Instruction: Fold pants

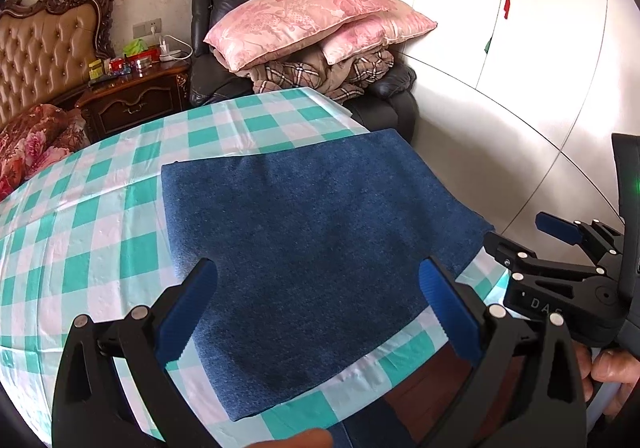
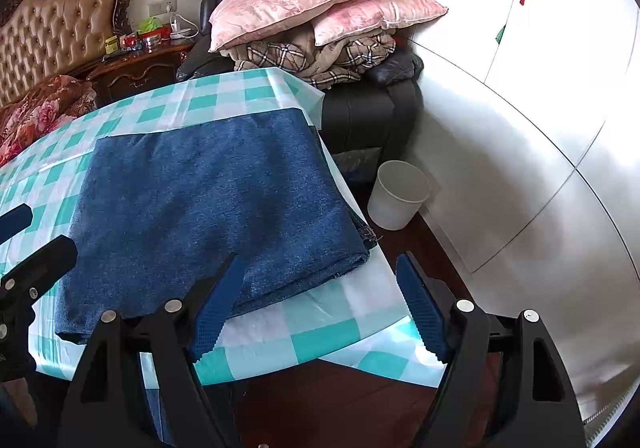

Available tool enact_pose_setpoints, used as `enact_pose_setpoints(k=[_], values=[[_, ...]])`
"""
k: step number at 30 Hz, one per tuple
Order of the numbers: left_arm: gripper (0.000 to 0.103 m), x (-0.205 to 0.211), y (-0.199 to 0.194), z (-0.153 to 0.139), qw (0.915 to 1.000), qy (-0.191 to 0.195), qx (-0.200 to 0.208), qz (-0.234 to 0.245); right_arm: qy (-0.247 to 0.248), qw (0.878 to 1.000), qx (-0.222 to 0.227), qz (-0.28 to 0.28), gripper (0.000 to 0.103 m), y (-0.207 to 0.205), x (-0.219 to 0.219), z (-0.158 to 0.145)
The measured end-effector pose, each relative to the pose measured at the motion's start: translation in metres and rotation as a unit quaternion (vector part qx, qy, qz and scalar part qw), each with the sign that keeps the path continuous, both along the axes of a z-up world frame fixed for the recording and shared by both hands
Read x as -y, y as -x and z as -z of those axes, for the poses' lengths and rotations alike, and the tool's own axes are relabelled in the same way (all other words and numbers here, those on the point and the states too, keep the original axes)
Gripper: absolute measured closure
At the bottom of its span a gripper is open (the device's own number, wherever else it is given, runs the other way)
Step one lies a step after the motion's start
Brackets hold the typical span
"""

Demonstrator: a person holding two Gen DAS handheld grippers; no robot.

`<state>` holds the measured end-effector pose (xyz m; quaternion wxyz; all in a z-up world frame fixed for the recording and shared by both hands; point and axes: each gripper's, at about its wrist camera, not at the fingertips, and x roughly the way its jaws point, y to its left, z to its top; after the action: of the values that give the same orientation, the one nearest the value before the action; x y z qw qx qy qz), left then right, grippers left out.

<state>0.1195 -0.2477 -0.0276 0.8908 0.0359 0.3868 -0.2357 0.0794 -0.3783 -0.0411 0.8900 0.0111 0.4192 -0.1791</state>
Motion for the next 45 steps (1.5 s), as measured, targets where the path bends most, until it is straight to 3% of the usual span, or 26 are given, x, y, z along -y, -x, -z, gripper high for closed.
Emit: enact_pose_setpoints(k=[45], values=[[0.002, -0.0006, -0.0003, 0.0000, 0.9999, -0.006, 0.008, -0.006, -0.005, 1.000, 0.001, 0.002, 0.028, -0.0006, 0.0004, 0.0023]])
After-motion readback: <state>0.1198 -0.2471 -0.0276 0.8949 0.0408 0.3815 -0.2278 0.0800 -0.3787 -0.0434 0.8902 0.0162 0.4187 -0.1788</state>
